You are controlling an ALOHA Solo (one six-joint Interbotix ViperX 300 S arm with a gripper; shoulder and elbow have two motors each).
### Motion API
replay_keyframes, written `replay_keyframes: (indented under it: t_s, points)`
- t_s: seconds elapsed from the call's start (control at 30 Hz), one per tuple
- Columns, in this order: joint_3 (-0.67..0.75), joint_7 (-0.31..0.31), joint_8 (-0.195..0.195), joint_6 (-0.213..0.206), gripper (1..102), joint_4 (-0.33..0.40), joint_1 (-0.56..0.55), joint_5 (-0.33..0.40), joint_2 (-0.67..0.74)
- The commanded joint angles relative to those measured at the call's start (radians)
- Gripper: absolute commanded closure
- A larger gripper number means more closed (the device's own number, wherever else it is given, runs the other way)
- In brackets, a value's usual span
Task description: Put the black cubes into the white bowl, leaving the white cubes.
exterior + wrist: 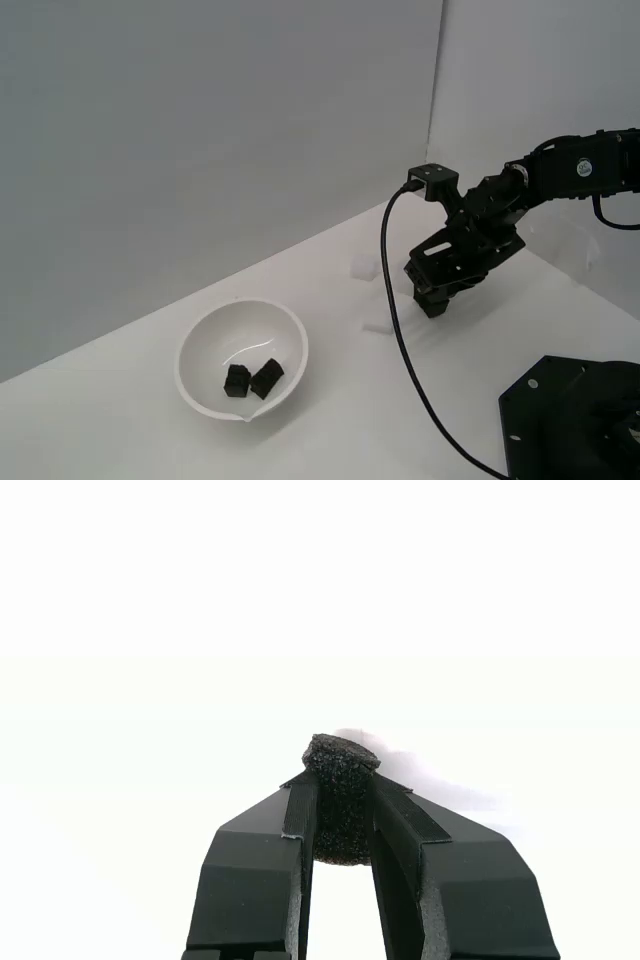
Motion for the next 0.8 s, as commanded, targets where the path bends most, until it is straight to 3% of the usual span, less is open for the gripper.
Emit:
replay_keyframes:
  t_s: [0.0,0.17,0.43,0.77]
  points:
    - [0.043,0.014,0.015,-0.015,100,-0.009,0.014,-0.012,0.037]
    - [0.126,0.052,0.015,-0.015,100,-0.021,0.014,-0.025,0.118]
    - [0.279,0.132,0.015,-0.018,100,-0.098,0.008,-0.1,0.275]
    - [0.344,0.14,-0.005,-0.081,100,-0.163,-0.137,-0.163,0.337]
